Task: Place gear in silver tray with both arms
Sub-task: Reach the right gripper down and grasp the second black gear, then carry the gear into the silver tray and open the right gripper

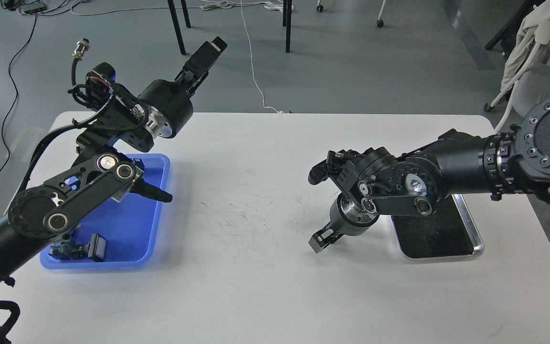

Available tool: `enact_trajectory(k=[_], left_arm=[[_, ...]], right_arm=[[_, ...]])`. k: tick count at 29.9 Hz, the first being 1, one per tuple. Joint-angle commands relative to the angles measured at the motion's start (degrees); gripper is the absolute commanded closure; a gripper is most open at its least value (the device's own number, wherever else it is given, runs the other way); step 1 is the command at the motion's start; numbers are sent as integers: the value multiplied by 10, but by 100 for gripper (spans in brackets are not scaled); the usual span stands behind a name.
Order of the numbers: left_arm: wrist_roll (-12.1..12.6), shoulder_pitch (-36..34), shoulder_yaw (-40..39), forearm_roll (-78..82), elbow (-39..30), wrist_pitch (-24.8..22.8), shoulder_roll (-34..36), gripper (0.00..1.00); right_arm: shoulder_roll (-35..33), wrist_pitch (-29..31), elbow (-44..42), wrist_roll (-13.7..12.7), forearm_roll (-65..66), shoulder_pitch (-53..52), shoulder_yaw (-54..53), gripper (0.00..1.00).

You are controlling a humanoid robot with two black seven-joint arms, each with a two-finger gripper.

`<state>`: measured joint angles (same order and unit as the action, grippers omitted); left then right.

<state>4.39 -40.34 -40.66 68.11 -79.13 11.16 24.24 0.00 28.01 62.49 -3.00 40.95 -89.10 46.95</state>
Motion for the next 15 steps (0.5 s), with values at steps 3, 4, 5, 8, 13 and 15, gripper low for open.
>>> enact_trajectory(k=[3, 4, 5, 8, 13, 15], left_arm=[[0, 0, 1, 0, 0, 0, -1, 2], [0, 0, 0, 0, 0, 0, -1, 2], [0, 0, 0, 0, 0, 0, -1, 2], [0, 0, 1, 0, 0, 0, 0, 2], [0, 0, 1, 0, 0, 0, 2, 2], [0, 0, 1, 0, 0, 0, 2, 2]], right_arm=[[0, 0, -4, 0, 1, 0, 6, 58], [0, 0, -7, 1, 1, 0, 10, 60], [0, 0, -9, 1, 1, 1, 12, 60], [0, 0, -17, 1, 1, 9, 12, 79], [0, 0, -25, 8, 1, 9, 10, 99], [0, 0, -25, 11, 1, 6, 8, 99]])
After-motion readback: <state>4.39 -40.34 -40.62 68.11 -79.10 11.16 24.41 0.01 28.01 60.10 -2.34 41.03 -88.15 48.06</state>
